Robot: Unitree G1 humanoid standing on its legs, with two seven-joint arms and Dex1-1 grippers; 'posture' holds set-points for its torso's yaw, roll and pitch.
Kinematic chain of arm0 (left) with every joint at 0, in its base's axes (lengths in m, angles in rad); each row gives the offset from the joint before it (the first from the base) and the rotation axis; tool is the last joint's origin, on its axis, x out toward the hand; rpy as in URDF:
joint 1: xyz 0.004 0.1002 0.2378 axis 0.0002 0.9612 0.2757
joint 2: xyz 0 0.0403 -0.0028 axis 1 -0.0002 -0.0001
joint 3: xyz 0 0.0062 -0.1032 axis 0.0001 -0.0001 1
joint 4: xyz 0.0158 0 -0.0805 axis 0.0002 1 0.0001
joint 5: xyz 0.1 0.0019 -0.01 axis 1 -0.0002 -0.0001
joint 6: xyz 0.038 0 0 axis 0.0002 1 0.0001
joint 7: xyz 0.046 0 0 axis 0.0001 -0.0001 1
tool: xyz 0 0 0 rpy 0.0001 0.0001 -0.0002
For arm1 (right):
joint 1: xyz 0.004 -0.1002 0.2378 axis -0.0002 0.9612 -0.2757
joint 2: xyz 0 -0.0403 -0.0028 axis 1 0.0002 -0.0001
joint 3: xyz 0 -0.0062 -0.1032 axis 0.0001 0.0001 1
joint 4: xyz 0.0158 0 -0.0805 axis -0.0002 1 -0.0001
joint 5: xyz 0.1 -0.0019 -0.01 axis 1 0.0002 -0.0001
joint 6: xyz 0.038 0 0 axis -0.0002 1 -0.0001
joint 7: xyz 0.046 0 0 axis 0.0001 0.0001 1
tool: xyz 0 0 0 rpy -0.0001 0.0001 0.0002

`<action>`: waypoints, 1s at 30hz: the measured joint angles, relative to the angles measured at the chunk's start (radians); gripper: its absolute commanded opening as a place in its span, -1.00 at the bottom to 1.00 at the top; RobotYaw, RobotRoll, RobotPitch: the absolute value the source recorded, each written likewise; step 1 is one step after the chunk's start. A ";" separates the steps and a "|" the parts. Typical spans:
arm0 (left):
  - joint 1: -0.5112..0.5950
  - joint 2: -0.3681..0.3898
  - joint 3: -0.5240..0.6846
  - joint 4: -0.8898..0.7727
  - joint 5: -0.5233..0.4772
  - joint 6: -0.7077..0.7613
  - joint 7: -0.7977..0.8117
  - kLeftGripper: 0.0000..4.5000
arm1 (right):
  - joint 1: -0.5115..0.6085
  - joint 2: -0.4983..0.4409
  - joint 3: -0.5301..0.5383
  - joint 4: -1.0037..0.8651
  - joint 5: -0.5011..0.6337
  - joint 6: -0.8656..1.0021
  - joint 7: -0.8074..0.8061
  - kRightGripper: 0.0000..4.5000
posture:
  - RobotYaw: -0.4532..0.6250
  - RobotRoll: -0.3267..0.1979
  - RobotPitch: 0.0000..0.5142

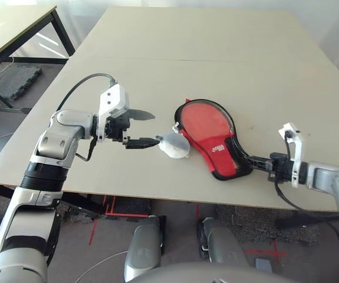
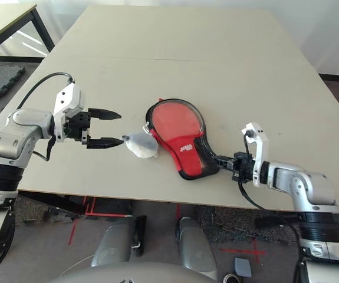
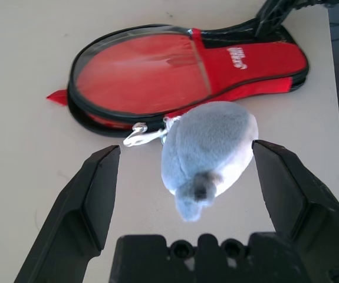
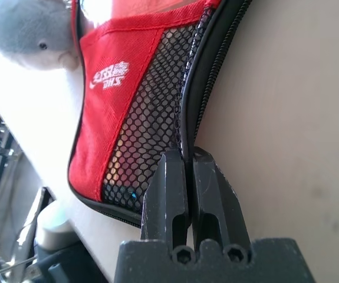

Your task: Store the ping-pong paddle in its case and zip it.

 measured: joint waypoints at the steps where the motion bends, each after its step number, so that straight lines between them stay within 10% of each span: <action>1: 0.000 0.000 0.000 0.005 0.000 -0.001 0.000 1.00 | 0.022 -0.008 -0.007 -0.020 0.015 0.010 0.000 -0.99 | 0.02 0.25 -0.54; 17: -0.004 -0.002 -0.011 0.016 0.008 -0.014 -0.001 1.00 | 0.221 -0.079 -0.105 -0.172 0.132 0.051 0.004 -0.99 | -0.01 0.25 -0.54; 30: -0.005 0.007 -0.011 0.014 0.007 -0.012 -0.001 1.00 | 0.150 -0.240 -0.113 -0.116 -0.013 -0.279 0.112 0.99 | 0.04 0.25 -0.59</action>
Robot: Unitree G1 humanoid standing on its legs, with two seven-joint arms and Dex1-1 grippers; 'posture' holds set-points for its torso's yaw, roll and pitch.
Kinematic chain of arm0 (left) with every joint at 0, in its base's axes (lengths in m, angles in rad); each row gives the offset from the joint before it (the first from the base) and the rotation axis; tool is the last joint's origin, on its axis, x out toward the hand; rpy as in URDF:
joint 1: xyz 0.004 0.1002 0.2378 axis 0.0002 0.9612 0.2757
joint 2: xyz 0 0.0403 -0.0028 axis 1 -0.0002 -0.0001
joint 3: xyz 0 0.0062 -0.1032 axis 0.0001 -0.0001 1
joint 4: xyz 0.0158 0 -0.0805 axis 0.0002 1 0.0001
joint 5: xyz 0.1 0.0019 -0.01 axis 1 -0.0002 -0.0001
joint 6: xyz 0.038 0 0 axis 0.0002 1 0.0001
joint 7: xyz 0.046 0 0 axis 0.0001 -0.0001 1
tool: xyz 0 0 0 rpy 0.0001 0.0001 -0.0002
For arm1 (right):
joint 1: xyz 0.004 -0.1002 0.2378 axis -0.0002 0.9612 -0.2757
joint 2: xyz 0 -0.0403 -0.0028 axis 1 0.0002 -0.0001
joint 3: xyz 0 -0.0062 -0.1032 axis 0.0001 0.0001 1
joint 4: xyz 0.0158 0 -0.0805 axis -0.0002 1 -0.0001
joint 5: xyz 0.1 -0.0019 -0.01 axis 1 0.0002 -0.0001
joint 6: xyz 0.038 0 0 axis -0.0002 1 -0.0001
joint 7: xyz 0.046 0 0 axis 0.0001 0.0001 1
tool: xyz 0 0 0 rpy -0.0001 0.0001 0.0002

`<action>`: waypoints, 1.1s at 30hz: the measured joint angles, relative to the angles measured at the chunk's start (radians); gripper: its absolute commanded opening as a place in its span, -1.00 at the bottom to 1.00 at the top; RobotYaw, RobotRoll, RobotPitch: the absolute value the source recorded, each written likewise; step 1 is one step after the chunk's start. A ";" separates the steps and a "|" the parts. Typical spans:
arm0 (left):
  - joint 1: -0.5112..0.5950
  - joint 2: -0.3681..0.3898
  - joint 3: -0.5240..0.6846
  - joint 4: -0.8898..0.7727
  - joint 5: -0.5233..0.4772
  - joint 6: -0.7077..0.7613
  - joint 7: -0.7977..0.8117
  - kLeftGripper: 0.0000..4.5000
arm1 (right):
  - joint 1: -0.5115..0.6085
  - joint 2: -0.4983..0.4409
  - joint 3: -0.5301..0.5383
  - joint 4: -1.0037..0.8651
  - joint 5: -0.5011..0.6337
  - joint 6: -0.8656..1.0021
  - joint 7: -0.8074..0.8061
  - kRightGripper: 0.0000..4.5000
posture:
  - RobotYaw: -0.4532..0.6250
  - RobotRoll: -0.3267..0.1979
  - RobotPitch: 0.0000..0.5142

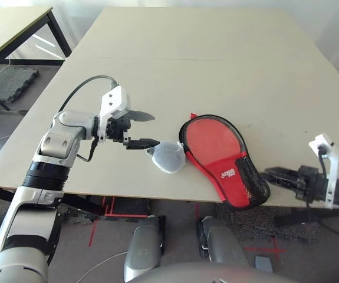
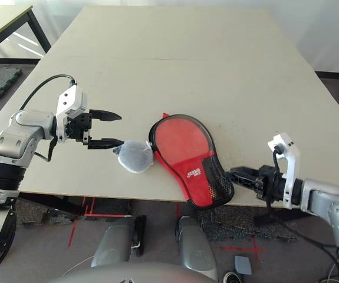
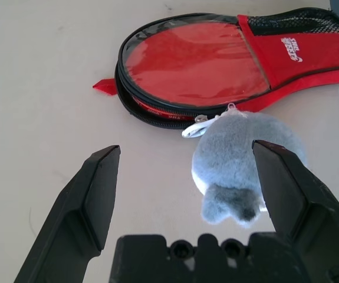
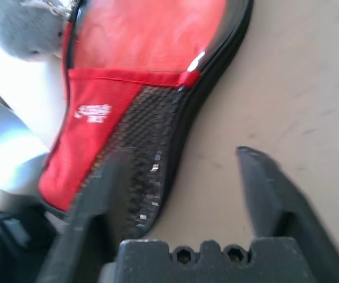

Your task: Store the ping-pong paddle in its case and zip it.

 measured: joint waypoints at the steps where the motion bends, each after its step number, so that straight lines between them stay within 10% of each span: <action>1: 0.000 0.001 0.001 -0.002 0.000 0.000 0.000 1.00 | -0.033 -0.013 0.004 0.012 -0.013 -0.025 0.015 0.99 | 0.04 0.25 -0.59; 14: 0.011 0.010 0.022 -0.021 -0.007 0.017 0.018 1.00 | -0.403 0.178 0.338 0.227 -0.284 -0.298 0.003 0.99 | 0.11 0.25 -0.61; 33: 0.128 0.033 0.043 -0.170 -0.038 0.095 0.071 1.00 | -0.476 0.248 0.438 0.421 -0.416 -0.392 0.051 0.99 | 0.19 0.25 -0.62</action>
